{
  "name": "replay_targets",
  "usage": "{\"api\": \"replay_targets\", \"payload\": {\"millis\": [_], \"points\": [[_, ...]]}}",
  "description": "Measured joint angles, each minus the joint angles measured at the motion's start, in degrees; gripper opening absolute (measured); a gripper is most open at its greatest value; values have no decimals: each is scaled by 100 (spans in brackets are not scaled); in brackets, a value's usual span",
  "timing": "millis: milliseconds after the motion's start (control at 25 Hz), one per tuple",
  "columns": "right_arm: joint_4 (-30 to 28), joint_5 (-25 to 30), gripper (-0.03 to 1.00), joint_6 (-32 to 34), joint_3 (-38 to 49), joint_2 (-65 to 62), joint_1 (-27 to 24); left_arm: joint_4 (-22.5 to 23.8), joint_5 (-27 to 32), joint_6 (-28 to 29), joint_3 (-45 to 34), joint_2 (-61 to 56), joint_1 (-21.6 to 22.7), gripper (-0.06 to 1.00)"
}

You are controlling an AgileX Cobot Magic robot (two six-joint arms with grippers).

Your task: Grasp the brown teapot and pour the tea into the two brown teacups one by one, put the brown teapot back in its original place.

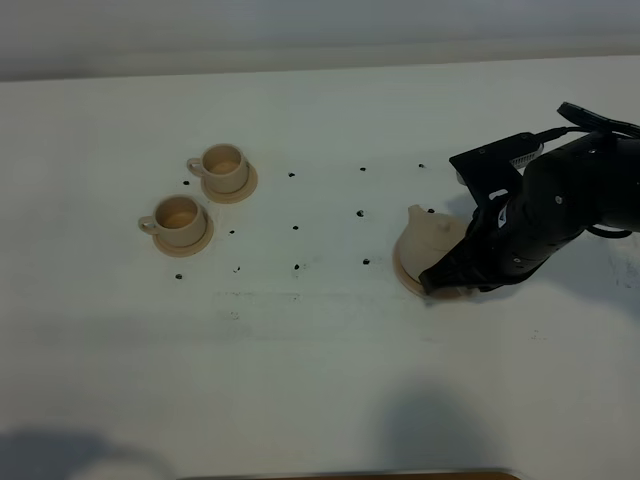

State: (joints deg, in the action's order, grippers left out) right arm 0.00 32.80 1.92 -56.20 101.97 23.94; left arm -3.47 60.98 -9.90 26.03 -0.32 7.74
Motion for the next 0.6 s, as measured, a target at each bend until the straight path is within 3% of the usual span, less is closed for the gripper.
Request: {"api": "replay_targets", "payload": {"millis": [600], "points": [[-149,109,9,-16,0,-420,0,0,-5,0,0,0,0,53]]}}
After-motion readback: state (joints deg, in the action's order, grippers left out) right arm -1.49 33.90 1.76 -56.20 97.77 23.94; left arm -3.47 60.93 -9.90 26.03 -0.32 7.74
